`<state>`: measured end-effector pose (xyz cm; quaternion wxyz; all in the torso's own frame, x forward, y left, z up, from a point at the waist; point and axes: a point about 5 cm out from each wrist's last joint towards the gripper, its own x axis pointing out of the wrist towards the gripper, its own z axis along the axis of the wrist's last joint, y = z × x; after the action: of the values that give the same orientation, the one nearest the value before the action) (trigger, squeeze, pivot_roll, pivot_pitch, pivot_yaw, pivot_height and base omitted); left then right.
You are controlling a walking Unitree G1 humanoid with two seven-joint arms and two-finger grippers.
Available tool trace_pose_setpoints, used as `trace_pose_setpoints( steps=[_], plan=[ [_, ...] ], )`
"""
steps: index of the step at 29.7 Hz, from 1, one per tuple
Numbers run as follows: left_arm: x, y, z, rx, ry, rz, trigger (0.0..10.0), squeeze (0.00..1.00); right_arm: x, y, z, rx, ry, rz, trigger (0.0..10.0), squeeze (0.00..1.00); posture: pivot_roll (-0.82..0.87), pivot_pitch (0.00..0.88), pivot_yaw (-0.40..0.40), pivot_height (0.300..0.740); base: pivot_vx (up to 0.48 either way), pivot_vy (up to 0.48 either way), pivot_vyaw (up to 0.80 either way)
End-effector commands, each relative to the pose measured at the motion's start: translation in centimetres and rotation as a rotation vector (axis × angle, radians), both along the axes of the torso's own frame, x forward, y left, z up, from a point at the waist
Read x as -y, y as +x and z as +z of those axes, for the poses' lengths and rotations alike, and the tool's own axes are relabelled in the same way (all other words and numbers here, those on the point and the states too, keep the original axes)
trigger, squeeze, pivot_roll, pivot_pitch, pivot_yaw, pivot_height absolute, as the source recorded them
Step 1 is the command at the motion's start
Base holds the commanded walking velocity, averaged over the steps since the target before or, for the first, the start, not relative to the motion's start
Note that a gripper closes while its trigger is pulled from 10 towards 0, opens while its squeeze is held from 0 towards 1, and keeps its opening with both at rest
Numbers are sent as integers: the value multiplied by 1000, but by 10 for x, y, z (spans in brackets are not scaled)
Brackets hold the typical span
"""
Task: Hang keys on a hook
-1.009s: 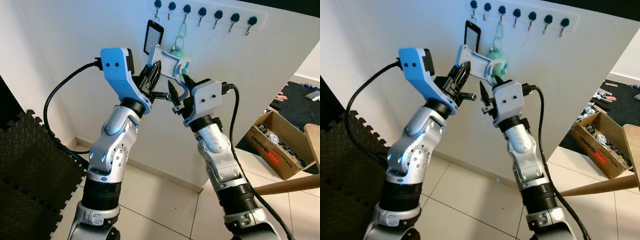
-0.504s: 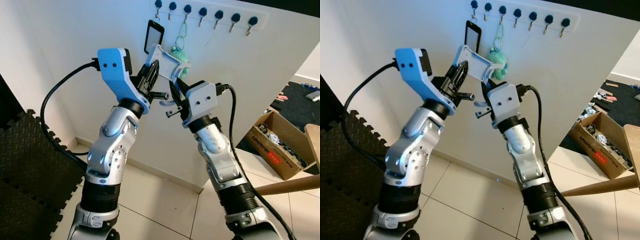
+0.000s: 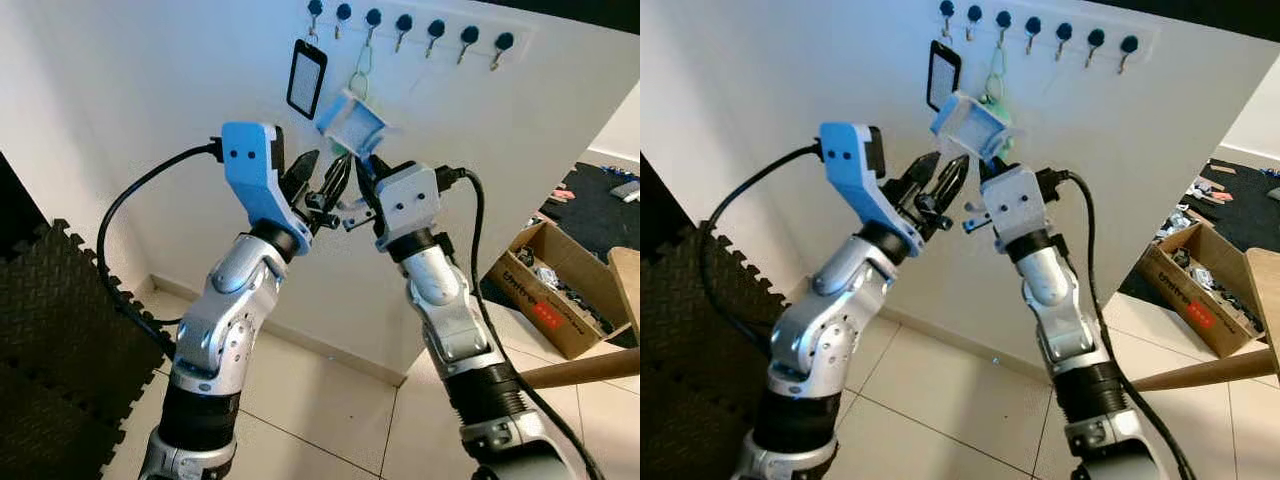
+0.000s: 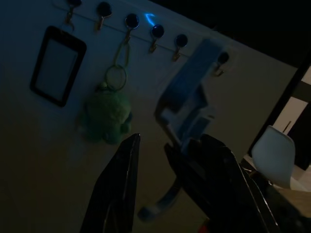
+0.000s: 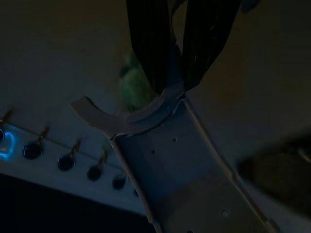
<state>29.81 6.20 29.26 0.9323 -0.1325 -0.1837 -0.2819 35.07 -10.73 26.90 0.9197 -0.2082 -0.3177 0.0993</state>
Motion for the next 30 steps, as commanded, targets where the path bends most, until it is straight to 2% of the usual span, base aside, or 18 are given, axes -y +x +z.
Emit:
trace_pose_setpoints(
  steps=[1, 3, 4, 6, 11, 14, 17, 21, 22, 23, 24, 25, 27, 28, 29, 30],
  plan=[
    [0, -3, -5, -16, 11, -24, 10000, 0, 5, 2, 0, -2, -14, -29, 10000, 0, 137, 214, -44, 740, 0, 0, 0],
    [-1, -4, -7, -23, 16, -16, 10000, 0, 9, 5, -1, -11, -10, -44, 10000, 0, 138, 215, -45, 740, 0, 0, 0],
    [-6, -5, -14, -43, 26, 6, 10000, 0, 21, 14, -5, -82, 70, -89, 10000, 0, 141, 216, -45, 740, 0, 0, 0],
    [-8, -6, -17, -56, 32, 19, 10000, 0, 29, 19, -9, -133, 130, -115, 10000, 0, 141, 216, -45, 740, 0, 0, 0],
    [-13, -7, -22, -77, 37, 41, 10000, 0, 36, 29, -10, -172, 157, -145, 10000, 0, 148, 216, -45, 740, 0, 0, 0],
    [-16, -9, -27, -95, 43, 56, 10000, 0, 43, 40, -5, -205, 185, -178, 10000, 0, 149, 216, -45, 740, 0, 0, 0],
    [-17, -10, -30, -104, 46, 64, 10000, 0, 52, 49, 1, -251, 311, -190, 10000, 0, 155, 216, -47, 740, 0, 0, 0],
    [-18, -11, -32, -112, 50, 75, 10000, 0, 62, 57, 3, -342, 558, -147, 10000, 0, 165, 214, -53, 740, 0, 0, 0],
    [-19, -11, -33, -114, 51, 77, 10000, 0, 64, 59, 3, -377, 659, -122, 10000, 0, 170, 213, -55, 740, 0, 0, 0],
    [-19, -11, -33, -114, 51, 77, 10000, 0, 64, 59, 3, -377, 659, -122, 10000, 0, 170, 213, -55, 740, 0, 0, 0],
    [-20, -12, -34, -118, 54, 84, 10000, 0, 68, 63, -1, -452, 902, -58, 10000, 0, 171, 213, -56, 740, 0, 0, 0],
    [-20, -12, -34, -118, 54, 84, 10000, 0, 68, 63, -1, -452, 902, -58, 10000, 0, 171, 213, -56, 740, 0, 0, 0],
    [-20, -12, -35, -123, 56, 89, 10000, 0, 71, 65, -3, -496, 1198, 46, 10000, 0, 174, 213, -58, 740, 0, 0, 0],
    [-20, -13, -35, -124, 56, 90, 10000, 0, 73, 66, -3, -494, 1297, 91, 10000, 0, 174, 213, -58, 740, 0, 0, 0],
    [-20, -13, -35, -124, 56, 90, 10000, 0, 73, 66, -3, -494, 1297, 91, 10000, 0, 174, 213, -58, 740, 0, 0, 0],
    [-20, -13, -36, -126, 58, 91, 10000, 0, 74, 66, 0, -482, 1427, 175, 10000, 0, 175, 214, -59, 740, 0, 0, 0]
  ],
)
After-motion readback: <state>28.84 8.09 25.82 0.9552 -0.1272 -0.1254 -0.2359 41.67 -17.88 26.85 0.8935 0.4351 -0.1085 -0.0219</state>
